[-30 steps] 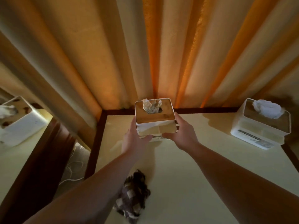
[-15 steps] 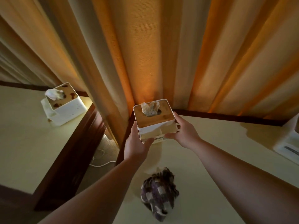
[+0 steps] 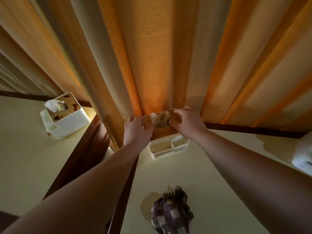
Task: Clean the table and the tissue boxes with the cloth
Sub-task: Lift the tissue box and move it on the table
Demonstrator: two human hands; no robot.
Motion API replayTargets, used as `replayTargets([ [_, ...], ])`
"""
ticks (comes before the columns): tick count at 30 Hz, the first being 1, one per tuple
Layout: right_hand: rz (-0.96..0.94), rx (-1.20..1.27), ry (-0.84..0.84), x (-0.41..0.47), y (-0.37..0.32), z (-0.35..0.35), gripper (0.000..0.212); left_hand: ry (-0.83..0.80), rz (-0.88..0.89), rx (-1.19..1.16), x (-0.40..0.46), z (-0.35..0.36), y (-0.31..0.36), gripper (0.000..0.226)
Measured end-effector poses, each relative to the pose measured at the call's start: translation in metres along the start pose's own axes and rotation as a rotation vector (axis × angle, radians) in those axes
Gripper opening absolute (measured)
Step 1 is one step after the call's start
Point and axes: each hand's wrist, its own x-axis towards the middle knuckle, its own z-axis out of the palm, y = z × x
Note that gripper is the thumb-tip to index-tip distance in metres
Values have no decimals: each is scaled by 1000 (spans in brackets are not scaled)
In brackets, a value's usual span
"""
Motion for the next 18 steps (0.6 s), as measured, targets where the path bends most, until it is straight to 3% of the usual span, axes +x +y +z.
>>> replayTargets([
  [5,-12,-167,-38,31,-17,14,40,-42,32,162,28,4,11,55],
  [9,-26,-146,15,38,-13,24,13,-47,66,156,36,7,11,24],
  [15,-55,100,-24,48,1,9,14,-97,126,-8,47,1,1,6],
  [18,-63,131,-47,53,0,0,18,-125,132,-31,50,-6,4,10],
])
